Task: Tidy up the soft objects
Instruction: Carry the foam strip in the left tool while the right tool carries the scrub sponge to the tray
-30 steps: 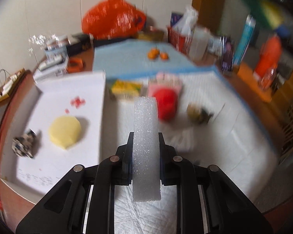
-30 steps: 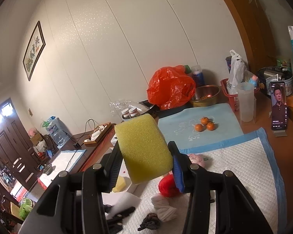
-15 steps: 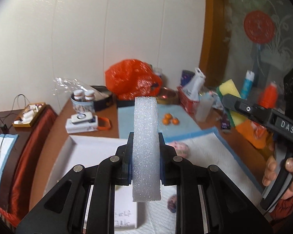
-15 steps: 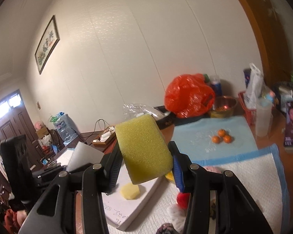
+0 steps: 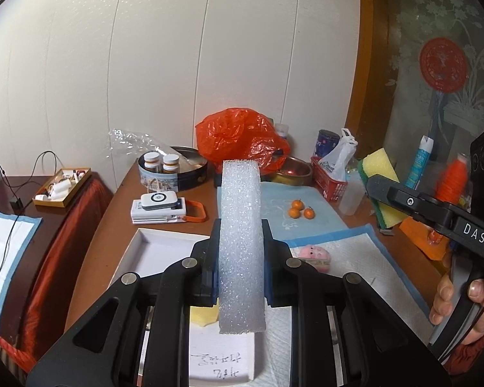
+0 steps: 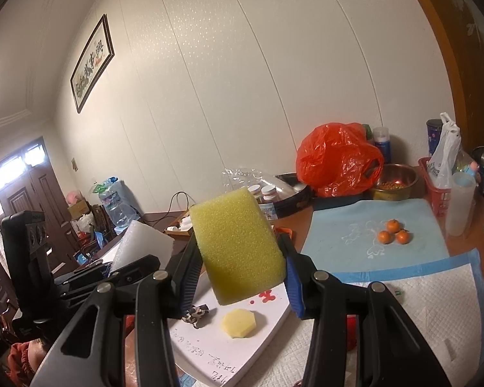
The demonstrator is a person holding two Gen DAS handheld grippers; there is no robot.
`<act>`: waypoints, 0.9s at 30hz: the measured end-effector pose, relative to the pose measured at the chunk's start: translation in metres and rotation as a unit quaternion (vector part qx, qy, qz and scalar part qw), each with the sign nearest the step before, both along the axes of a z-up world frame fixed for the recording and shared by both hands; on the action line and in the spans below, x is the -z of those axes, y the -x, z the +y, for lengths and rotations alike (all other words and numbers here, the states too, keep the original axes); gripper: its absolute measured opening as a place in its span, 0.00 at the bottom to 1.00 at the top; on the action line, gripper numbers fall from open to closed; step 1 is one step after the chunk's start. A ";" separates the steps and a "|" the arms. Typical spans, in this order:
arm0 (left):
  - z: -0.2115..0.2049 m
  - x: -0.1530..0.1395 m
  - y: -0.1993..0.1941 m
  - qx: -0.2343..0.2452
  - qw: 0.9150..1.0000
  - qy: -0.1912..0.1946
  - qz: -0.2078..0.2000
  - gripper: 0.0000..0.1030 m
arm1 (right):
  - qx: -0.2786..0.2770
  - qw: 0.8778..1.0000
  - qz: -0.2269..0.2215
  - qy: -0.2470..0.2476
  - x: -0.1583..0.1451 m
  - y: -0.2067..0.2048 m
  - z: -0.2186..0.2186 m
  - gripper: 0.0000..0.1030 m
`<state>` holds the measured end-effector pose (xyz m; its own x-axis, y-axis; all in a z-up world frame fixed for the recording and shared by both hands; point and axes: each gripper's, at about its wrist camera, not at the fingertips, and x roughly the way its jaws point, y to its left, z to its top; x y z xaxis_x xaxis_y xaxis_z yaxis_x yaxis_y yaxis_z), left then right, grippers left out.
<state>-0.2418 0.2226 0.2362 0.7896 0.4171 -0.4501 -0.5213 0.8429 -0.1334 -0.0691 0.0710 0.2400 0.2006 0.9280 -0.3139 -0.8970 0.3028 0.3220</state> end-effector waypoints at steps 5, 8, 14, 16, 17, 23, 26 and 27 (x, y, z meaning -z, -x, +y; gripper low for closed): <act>0.014 0.003 0.005 -0.001 1.000 0.009 -0.001 0.19 | -0.001 1.000 -0.002 0.004 0.000 0.007 0.010 0.45; 0.023 0.003 0.007 0.000 1.000 0.011 -0.002 0.19 | 0.001 1.000 0.000 0.007 0.002 0.010 0.016 0.45; 0.042 0.005 0.010 0.007 1.000 0.015 -0.002 0.19 | 0.008 1.000 0.006 0.012 0.005 0.013 0.029 0.45; 0.048 0.006 0.010 0.013 1.000 0.016 0.001 0.19 | 0.012 1.000 0.007 0.014 0.006 0.016 0.034 0.45; 0.052 0.008 0.009 0.017 1.000 0.018 0.003 0.19 | 0.014 1.000 0.007 0.015 0.007 0.018 0.036 0.45; 0.078 0.017 0.005 0.034 0.999 0.032 0.012 0.19 | 0.031 0.999 0.014 0.026 0.012 0.026 0.051 0.45; 0.092 0.027 0.000 0.037 0.998 0.041 0.024 0.19 | 0.039 0.999 0.020 0.032 0.016 0.030 0.058 0.45; 0.097 0.032 -0.001 0.040 0.998 0.046 0.028 0.19 | 0.041 0.998 0.021 0.034 0.017 0.031 0.061 0.45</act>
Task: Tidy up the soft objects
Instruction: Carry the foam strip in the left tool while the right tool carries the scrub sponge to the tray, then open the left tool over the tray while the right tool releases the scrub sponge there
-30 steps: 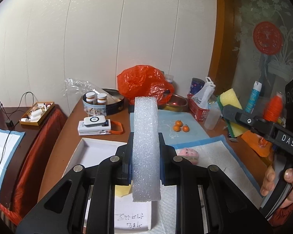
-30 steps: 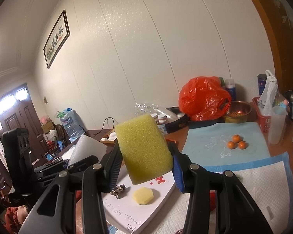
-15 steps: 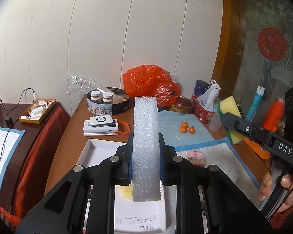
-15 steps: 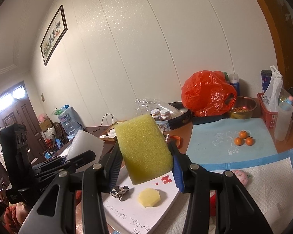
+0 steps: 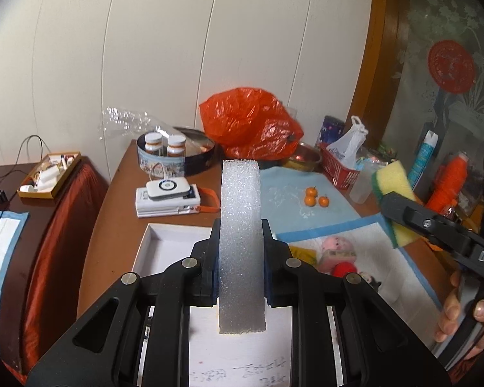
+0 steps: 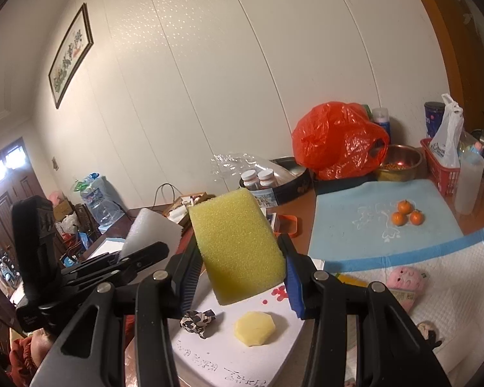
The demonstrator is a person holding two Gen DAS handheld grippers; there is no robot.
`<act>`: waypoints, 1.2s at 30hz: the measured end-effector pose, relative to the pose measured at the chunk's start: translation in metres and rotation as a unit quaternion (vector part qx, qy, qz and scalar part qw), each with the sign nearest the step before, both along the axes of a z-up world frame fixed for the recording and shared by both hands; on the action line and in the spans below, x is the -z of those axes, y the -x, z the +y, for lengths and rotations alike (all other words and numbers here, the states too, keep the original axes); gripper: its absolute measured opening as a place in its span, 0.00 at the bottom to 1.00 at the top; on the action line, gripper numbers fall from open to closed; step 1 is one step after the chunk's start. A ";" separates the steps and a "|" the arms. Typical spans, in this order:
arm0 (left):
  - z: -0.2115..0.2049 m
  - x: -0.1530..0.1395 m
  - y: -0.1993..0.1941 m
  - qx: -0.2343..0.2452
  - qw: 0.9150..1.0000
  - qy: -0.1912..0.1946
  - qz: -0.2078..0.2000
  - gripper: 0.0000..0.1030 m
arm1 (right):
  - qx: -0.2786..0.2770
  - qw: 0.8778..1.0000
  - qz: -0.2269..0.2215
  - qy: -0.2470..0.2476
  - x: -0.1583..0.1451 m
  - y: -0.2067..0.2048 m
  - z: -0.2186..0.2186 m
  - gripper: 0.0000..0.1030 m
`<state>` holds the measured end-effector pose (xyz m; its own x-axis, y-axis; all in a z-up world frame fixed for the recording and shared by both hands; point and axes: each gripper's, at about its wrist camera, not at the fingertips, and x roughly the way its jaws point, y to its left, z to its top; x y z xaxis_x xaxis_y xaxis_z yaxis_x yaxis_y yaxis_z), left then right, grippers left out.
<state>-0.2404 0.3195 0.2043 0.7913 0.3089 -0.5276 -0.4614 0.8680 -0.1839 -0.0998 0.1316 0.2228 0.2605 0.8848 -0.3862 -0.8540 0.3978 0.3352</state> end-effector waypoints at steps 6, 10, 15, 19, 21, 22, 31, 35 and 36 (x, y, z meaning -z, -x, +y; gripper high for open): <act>0.019 0.029 -0.012 0.010 0.999 0.016 0.027 0.19 | 0.007 1.000 0.023 0.018 0.015 0.001 0.017 0.45; 0.039 0.064 -0.024 0.007 0.997 0.046 0.056 0.19 | -0.003 0.997 0.066 0.044 0.041 -0.006 0.034 0.45; 0.061 0.100 -0.038 0.005 0.994 0.081 0.080 0.19 | -0.017 0.989 0.113 0.096 0.085 -0.005 0.059 0.45; 0.069 0.115 -0.042 -0.007 0.992 0.093 0.087 0.44 | -0.031 0.982 0.134 0.132 0.112 0.003 0.074 0.46; 0.072 0.118 -0.041 -0.019 0.992 0.090 0.082 0.93 | -0.034 0.980 0.130 0.148 0.119 0.009 0.079 0.49; 0.074 0.118 -0.040 -0.026 0.993 0.086 0.079 1.00 | -0.033 0.979 0.127 0.154 0.122 0.011 0.081 0.55; 0.078 0.095 -0.012 -0.074 0.993 0.077 0.041 1.00 | -0.006 0.983 0.109 0.150 0.121 0.016 0.073 1.00; 0.067 0.077 0.009 -0.088 0.993 0.075 0.009 1.00 | 0.000 0.986 0.088 0.140 0.112 0.020 0.072 1.00; 0.064 0.073 0.015 -0.090 0.993 0.077 -0.003 1.00 | 0.002 0.987 0.080 0.136 0.109 0.021 0.072 1.00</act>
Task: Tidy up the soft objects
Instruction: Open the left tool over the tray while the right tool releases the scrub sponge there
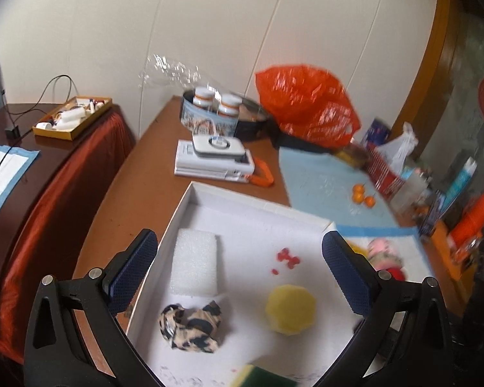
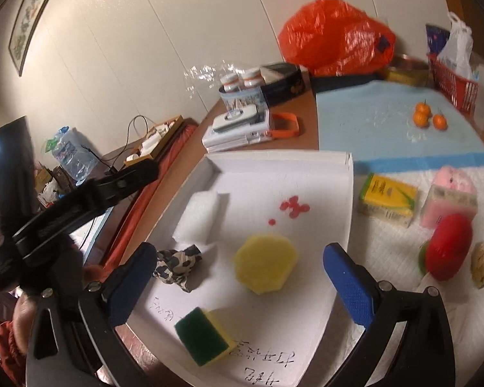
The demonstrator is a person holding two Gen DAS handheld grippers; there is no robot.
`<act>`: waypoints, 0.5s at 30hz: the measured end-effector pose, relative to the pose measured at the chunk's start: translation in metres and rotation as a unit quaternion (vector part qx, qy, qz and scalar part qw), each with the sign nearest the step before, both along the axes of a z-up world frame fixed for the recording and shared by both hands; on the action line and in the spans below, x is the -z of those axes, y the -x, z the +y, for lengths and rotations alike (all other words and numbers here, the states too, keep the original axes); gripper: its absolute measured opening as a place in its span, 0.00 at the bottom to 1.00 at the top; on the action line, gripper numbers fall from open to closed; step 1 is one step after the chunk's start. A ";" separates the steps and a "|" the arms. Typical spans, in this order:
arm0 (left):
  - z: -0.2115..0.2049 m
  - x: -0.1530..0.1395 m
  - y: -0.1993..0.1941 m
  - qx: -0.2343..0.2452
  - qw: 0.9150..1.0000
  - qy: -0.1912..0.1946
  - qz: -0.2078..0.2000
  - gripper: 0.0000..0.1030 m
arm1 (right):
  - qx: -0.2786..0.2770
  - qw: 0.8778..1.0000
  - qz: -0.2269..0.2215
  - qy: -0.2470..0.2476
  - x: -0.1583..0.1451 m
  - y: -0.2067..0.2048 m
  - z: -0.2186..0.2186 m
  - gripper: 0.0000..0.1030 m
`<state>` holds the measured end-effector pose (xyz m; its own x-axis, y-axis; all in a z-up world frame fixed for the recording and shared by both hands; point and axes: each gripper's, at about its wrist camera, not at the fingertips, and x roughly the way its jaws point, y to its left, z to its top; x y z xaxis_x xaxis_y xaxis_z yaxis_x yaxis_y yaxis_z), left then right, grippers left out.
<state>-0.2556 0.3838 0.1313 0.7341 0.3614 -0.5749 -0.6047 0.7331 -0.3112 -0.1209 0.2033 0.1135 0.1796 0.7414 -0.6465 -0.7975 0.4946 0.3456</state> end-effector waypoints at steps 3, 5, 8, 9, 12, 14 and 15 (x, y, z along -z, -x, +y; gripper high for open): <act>-0.008 -0.009 0.010 -0.005 1.000 -0.010 -0.010 1.00 | 0.005 1.000 -0.026 -0.016 -0.010 0.003 -0.005 1.00; -0.011 -0.013 0.013 -0.006 1.000 -0.017 -0.007 1.00 | 0.009 0.999 -0.040 -0.025 -0.016 0.005 -0.008 1.00; -0.017 -0.014 0.020 -0.013 1.000 -0.015 -0.007 1.00 | 0.011 0.998 -0.048 -0.035 -0.019 0.008 -0.012 1.00; -0.018 -0.013 0.022 -0.014 1.000 -0.013 -0.006 1.00 | 0.011 0.998 -0.047 -0.036 -0.019 0.008 -0.012 1.00; -0.025 -0.013 0.026 -0.019 1.000 -0.015 -0.005 1.00 | 0.007 0.998 -0.046 -0.036 -0.020 0.010 -0.015 1.00; -0.032 -0.013 0.028 -0.019 1.000 -0.014 -0.003 1.00 | 0.008 0.998 -0.049 -0.037 -0.020 0.012 -0.019 1.00; -0.034 -0.013 0.028 -0.020 1.000 -0.016 -0.003 1.00 | 0.009 0.998 -0.050 -0.039 -0.020 0.012 -0.021 1.00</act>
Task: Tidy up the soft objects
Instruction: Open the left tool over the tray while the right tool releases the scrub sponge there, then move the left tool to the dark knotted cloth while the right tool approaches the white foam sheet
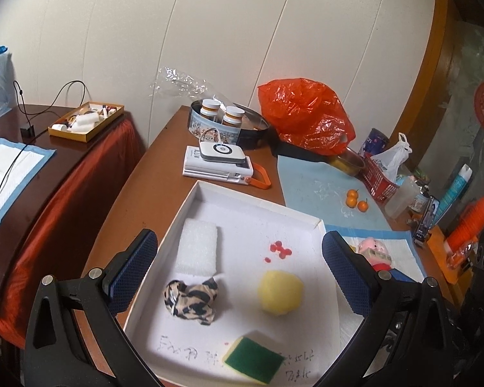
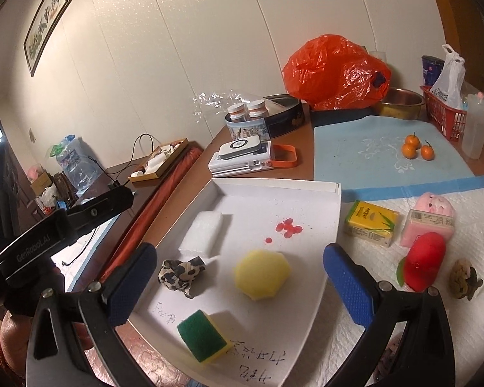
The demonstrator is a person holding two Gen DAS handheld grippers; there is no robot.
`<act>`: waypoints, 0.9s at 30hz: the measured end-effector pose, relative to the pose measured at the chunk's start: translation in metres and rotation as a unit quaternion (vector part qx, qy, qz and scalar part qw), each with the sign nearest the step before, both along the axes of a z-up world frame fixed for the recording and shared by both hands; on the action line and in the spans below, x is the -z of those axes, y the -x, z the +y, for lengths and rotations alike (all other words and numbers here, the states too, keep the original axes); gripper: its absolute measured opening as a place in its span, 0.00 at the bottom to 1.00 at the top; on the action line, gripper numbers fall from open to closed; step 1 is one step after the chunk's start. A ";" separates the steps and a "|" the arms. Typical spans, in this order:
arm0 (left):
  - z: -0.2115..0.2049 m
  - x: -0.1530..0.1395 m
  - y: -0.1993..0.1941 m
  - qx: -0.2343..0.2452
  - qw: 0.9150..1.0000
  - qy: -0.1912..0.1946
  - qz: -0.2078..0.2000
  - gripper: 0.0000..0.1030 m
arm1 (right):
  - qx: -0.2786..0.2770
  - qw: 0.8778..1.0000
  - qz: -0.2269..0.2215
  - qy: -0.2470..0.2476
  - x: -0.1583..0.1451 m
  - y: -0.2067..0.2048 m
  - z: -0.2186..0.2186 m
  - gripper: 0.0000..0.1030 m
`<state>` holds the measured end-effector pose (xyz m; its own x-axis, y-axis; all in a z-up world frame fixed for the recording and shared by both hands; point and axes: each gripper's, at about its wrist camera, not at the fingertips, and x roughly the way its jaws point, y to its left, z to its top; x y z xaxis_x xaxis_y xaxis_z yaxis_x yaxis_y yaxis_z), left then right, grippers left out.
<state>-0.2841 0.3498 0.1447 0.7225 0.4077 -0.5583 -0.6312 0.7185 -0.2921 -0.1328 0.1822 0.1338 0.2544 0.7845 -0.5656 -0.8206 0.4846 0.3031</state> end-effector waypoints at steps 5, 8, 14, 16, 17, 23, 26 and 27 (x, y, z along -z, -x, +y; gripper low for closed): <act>-0.014 -0.004 0.000 -0.004 1.000 -0.006 0.000 1.00 | 0.002 1.000 -0.002 -0.009 -0.001 -0.001 -0.011 1.00; -0.020 -0.005 -0.001 -0.006 1.000 -0.009 -0.001 1.00 | 0.004 1.000 -0.004 -0.017 -0.003 -0.004 -0.019 1.00; -0.046 -0.007 -0.021 0.003 1.000 -0.014 0.009 1.00 | 0.007 1.000 0.000 -0.027 -0.005 -0.019 -0.038 1.00; -0.055 -0.007 -0.031 0.012 1.000 -0.012 0.011 1.00 | 0.011 0.999 0.004 -0.030 -0.004 -0.026 -0.046 1.00; -0.060 -0.007 -0.036 0.017 1.000 -0.012 0.013 1.00 | 0.013 0.999 0.006 -0.031 -0.004 -0.029 -0.050 1.00; -0.091 -0.006 -0.066 0.039 0.999 -0.016 0.025 1.00 | 0.034 0.998 0.017 -0.042 -0.004 -0.056 -0.080 1.00; -0.105 -0.005 -0.078 0.051 0.998 -0.016 0.025 1.00 | 0.049 0.997 0.024 -0.048 -0.004 -0.069 -0.097 1.00; -0.110 -0.005 -0.082 0.059 0.998 -0.015 0.026 1.00 | 0.054 0.997 0.026 -0.049 -0.003 -0.074 -0.102 1.00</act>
